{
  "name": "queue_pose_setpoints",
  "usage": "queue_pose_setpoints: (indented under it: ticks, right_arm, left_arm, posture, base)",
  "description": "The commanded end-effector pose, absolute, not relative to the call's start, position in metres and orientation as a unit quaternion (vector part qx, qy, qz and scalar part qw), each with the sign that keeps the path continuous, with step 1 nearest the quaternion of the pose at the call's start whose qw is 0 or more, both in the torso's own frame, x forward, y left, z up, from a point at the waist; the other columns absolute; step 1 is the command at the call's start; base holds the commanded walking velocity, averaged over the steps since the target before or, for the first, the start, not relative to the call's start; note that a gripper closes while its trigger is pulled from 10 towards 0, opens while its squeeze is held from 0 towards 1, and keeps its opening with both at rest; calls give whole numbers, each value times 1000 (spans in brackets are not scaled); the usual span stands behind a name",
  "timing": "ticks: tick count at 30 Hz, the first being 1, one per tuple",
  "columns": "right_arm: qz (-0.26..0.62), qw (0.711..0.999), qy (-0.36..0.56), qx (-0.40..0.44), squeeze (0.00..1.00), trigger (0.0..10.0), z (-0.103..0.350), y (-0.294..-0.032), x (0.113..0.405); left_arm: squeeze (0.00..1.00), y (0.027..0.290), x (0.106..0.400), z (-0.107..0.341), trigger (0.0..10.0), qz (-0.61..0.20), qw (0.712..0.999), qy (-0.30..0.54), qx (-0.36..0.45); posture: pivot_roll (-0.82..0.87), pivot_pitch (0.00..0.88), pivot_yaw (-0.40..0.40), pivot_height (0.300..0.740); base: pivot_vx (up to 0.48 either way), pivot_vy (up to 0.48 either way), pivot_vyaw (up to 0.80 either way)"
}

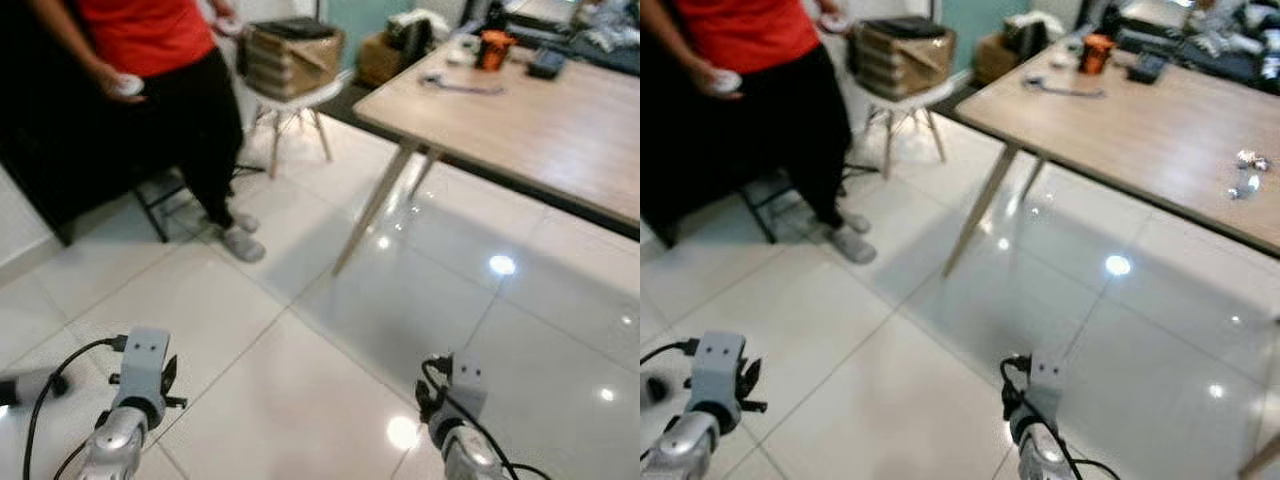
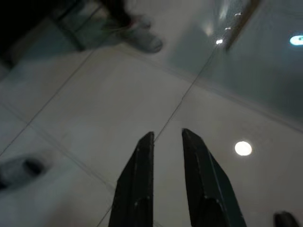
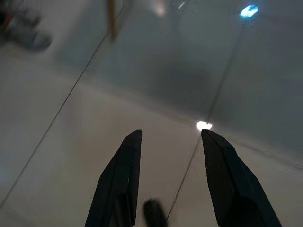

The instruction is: Setting the table

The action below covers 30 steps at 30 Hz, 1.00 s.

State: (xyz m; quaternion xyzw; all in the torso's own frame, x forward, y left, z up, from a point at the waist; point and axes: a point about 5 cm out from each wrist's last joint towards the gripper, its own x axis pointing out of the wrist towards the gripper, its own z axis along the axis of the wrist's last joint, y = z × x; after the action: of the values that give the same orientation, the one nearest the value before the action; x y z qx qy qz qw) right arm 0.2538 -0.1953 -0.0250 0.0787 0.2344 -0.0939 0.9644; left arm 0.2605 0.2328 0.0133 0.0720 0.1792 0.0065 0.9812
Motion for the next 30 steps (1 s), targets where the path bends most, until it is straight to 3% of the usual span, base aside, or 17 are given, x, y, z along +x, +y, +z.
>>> queue_pose_setpoints:
  ticks: [1, 19, 25, 30]
  right_arm:
    - [-92, 964, 237, 80, 0, 10000, -28, -192, 251]
    - [-86, 975, 190, 77, 0, 10000, -12, -192, 265]
    - [-83, 985, 134, 76, 0, 10000, 11, -192, 281]
    - [-69, 995, 11, 66, 0, 10000, 64, -190, 306]
  left_arm:
    - [0, 236, 250, 3, 10000, 10, 977, 202, 72]
    - [0, 229, 257, 15, 10000, 3, 982, 182, 55]
    - [0, 224, 268, 39, 10000, -2, 989, 136, 49]
    - [0, 216, 291, 96, 10000, -8, 998, 39, 48]
  posture:
    - [35, 21, 96, 740]
    - [37, 25, 94, 740]
    - [35, 29, 92, 740]
    - [41, 30, 89, 740]
  base:
    - [0, 0, -781]
    - [0, 0, -781]
    - [0, 0, -781]
    - [0, 0, -781]
